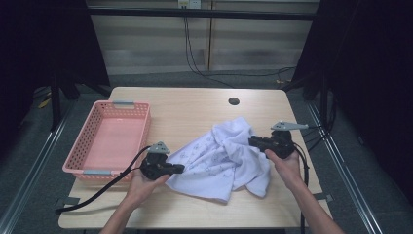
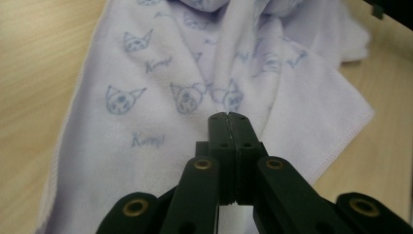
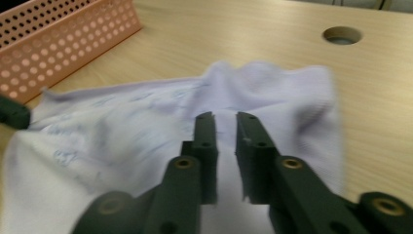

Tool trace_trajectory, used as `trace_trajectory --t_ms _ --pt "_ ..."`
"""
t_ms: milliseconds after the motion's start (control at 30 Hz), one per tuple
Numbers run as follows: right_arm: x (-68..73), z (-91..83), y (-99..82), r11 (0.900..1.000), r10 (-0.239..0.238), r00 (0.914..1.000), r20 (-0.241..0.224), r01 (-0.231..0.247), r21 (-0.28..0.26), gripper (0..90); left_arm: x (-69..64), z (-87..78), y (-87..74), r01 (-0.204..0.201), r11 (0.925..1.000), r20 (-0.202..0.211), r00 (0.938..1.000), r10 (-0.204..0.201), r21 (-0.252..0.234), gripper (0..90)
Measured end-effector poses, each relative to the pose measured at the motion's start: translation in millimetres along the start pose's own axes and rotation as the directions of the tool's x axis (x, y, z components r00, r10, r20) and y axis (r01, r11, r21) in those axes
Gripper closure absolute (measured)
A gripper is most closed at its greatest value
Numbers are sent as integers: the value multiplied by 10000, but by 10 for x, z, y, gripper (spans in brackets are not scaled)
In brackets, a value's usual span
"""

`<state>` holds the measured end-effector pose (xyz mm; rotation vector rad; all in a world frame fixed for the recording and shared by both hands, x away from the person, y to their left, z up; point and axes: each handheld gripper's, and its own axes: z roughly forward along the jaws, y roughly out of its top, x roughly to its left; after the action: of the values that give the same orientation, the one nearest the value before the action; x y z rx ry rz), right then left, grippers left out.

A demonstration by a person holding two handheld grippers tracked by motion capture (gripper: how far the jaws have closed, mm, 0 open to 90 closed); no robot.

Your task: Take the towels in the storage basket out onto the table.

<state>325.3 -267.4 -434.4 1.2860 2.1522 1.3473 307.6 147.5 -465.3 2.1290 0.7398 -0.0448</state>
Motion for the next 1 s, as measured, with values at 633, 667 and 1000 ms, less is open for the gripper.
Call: trace_trajectory --t_ms 633,667,1000 --pt "460 355 -113 9907 -1023 9867 -1267 1125 761 827 27 611 183 -505 9962 301 9984 485 709 734" --pt "439 334 -90 9919 -982 9883 -1170 1067 685 836 21 611 175 -517 9951 362 9982 488 842 829" --pt "153 80 277 9989 -375 9992 -101 372 -281 852 -195 235 142 -640 9979 1204 9908 619 137 879"
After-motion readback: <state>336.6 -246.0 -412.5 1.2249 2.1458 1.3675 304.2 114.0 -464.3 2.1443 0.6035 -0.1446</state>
